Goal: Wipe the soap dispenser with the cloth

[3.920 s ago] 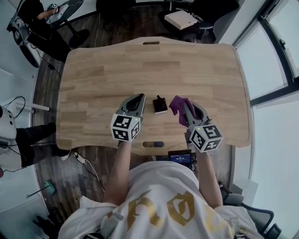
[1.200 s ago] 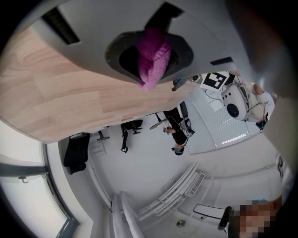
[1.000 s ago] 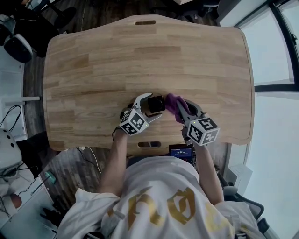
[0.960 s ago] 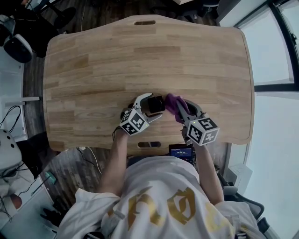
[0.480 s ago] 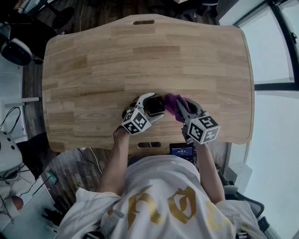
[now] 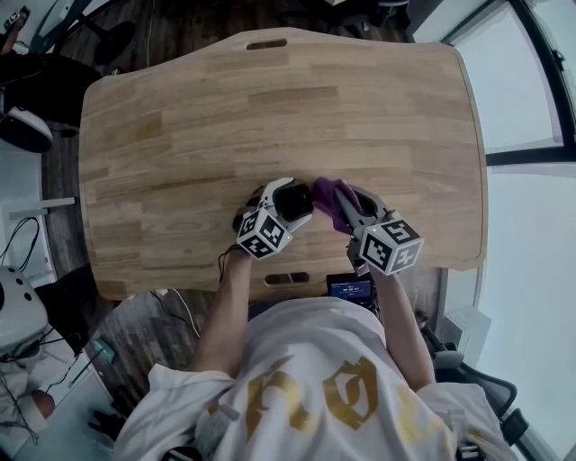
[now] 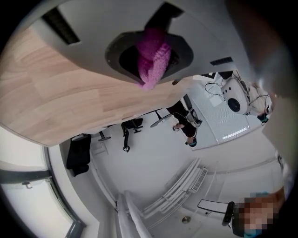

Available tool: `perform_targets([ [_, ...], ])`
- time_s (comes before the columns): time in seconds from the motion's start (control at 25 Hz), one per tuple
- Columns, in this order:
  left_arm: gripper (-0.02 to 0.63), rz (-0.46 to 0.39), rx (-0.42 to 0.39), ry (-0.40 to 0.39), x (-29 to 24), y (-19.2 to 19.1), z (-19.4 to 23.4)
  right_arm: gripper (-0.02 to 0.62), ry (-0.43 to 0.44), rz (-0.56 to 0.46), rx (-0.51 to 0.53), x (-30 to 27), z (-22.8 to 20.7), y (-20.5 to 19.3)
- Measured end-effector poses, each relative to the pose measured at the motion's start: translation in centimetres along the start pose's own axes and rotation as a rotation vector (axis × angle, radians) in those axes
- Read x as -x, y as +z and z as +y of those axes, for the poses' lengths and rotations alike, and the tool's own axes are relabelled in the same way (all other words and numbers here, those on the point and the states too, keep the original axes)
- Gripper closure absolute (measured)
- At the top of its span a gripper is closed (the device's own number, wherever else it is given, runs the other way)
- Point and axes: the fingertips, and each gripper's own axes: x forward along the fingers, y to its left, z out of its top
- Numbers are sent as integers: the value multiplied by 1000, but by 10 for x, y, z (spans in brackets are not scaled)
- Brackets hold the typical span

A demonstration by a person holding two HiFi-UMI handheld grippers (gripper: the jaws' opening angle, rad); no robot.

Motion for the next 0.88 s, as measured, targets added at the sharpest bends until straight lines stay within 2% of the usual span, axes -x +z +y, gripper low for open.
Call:
perform_targets([
  [0.28, 232, 29, 35, 23, 3, -3, -1, 571, -5, -10, 2, 5, 0, 2],
  [0.48, 235, 51, 17, 38, 8, 0, -5, 571, -3, -16, 3, 7, 1, 5],
  [0.88, 236, -101, 193, 90, 33, 30, 7, 571, 22, -48, -10, 12, 11, 15],
])
